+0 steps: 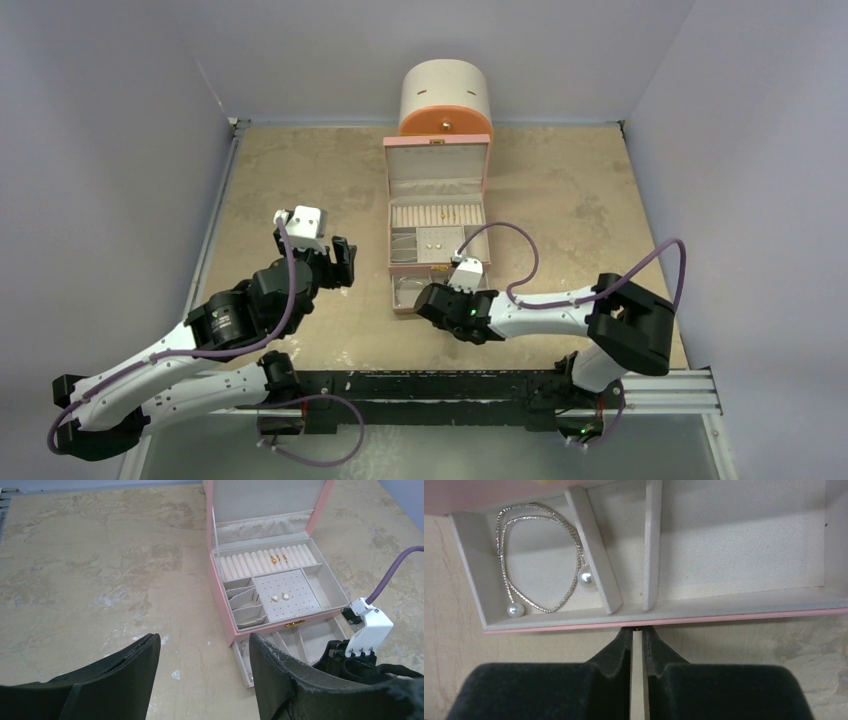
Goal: Organize the mixed jewelry
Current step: Close the compartment layer of the jewelry box.
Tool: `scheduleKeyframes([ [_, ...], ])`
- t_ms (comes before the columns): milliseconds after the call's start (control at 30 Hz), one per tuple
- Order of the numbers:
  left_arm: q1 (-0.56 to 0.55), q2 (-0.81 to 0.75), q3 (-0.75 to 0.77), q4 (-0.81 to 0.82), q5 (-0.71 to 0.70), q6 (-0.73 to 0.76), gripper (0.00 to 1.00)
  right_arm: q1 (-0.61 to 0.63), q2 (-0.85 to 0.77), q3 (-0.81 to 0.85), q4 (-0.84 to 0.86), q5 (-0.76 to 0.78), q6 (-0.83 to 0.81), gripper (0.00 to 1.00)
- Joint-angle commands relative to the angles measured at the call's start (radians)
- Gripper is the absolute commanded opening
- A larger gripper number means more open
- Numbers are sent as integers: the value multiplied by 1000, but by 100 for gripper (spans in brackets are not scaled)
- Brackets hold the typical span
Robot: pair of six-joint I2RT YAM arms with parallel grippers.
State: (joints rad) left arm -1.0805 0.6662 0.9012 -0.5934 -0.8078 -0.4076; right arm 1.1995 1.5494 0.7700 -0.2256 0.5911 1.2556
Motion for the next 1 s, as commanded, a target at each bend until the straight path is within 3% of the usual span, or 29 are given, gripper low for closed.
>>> scheduleKeyframes([
  [0, -3, -2, -2, 21, -9, 7, 65, -50, 2, 30, 59, 55, -78, 0],
  [533, -2, -7, -2, 18, -13, 7, 65, -153, 115, 137, 169, 94, -211, 1],
  [733, -2, -7, -5, 17, -14, 6, 65, -160, 122, 103, 330, 121, -287, 9],
  [967, -2, -4, -4, 16, -14, 7, 65, -161, 137, 24, 550, 95, -346, 29],
])
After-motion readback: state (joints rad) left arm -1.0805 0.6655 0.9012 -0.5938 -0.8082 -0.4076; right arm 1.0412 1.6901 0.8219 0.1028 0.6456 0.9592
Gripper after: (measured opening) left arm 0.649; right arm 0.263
